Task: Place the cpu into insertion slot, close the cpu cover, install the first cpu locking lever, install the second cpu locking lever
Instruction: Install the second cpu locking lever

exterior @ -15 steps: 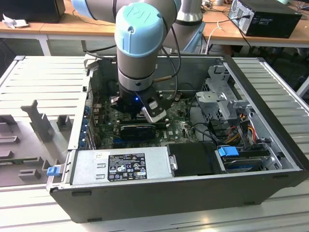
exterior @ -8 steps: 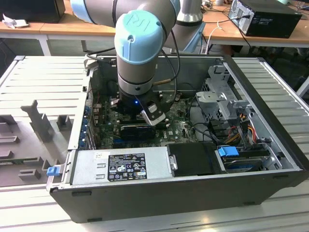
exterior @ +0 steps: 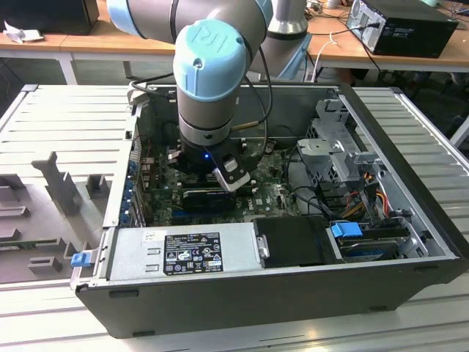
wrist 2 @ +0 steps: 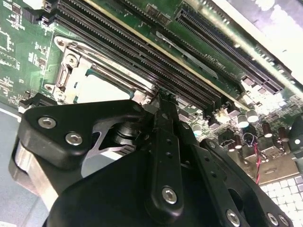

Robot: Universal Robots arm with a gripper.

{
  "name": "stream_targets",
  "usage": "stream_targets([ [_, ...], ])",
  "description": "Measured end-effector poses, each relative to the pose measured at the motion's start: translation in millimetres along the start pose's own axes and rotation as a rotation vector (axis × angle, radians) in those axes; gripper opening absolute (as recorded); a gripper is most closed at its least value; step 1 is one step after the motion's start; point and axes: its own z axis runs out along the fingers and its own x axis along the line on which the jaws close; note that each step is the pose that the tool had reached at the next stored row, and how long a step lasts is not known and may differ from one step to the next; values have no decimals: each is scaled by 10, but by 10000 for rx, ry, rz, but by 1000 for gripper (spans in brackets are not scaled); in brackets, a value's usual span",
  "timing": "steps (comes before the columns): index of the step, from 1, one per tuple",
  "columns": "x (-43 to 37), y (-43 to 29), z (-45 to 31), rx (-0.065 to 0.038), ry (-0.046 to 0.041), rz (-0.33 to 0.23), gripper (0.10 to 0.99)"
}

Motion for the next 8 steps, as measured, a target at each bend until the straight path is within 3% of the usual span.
stream_targets([
  [4, 5, 21, 28, -70, -5, -2, 106],
  [8, 44, 23, 38, -70, -3, -4, 106],
])
